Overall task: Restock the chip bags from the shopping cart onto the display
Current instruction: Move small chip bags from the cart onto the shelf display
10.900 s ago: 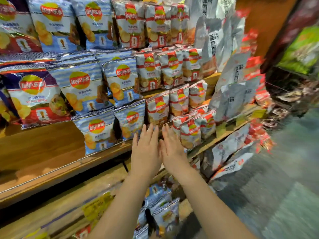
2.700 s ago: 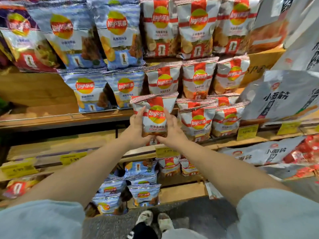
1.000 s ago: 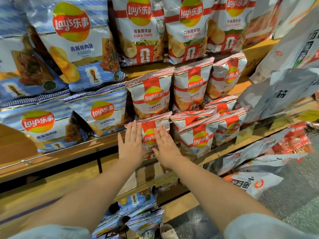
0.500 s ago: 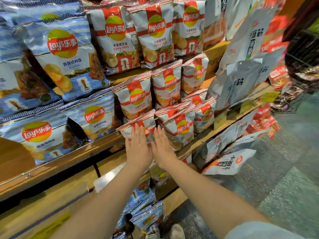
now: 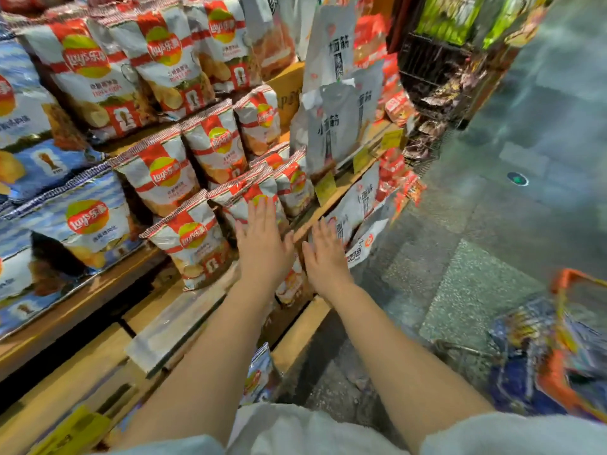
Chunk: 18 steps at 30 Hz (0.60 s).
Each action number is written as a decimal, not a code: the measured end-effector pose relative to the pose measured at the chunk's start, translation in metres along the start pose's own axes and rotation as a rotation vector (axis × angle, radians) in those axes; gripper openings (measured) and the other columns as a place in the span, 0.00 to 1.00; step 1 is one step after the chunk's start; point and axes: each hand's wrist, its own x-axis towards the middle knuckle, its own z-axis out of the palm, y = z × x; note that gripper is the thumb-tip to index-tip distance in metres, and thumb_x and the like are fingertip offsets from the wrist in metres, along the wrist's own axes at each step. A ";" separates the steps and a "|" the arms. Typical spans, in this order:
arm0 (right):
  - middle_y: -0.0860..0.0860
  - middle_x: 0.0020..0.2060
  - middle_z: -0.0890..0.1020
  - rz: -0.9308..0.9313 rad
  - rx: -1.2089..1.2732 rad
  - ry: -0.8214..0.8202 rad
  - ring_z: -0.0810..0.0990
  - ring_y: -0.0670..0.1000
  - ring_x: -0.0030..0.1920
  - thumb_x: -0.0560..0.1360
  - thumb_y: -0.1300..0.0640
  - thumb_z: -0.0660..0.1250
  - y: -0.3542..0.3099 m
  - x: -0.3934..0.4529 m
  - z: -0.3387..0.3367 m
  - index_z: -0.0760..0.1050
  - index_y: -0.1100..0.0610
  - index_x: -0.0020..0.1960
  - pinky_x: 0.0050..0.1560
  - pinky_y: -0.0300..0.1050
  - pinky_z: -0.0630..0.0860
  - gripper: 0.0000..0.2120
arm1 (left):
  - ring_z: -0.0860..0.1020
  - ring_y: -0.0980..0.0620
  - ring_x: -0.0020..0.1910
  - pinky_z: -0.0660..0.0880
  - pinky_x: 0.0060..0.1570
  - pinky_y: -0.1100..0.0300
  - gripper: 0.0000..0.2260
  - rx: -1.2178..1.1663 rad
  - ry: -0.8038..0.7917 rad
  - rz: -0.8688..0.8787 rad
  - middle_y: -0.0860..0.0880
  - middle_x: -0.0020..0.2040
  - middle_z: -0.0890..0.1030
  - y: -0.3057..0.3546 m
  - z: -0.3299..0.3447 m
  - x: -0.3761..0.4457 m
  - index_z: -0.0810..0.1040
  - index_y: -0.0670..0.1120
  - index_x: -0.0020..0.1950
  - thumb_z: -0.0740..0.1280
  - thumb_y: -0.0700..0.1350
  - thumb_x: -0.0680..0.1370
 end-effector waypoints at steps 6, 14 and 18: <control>0.51 0.78 0.44 0.149 -0.025 0.213 0.37 0.52 0.77 0.83 0.49 0.47 0.063 -0.075 -0.060 0.44 0.56 0.78 0.73 0.49 0.34 0.27 | 0.42 0.49 0.77 0.42 0.73 0.49 0.29 0.010 -0.111 0.245 0.47 0.79 0.44 0.101 0.032 -0.057 0.44 0.43 0.78 0.53 0.51 0.82; 0.53 0.78 0.47 0.433 -0.095 0.419 0.39 0.55 0.77 0.83 0.50 0.50 0.158 -0.239 -0.124 0.47 0.58 0.78 0.75 0.53 0.39 0.27 | 0.43 0.49 0.77 0.42 0.73 0.49 0.27 -0.054 -0.188 0.583 0.47 0.79 0.47 0.230 0.074 -0.188 0.46 0.45 0.78 0.53 0.48 0.82; 0.52 0.78 0.44 0.563 -0.100 0.479 0.35 0.54 0.76 0.83 0.49 0.47 0.202 -0.328 -0.142 0.42 0.56 0.78 0.73 0.52 0.34 0.27 | 0.42 0.49 0.77 0.41 0.73 0.48 0.27 -0.115 -0.270 0.697 0.46 0.79 0.45 0.284 0.088 -0.266 0.45 0.44 0.78 0.52 0.48 0.83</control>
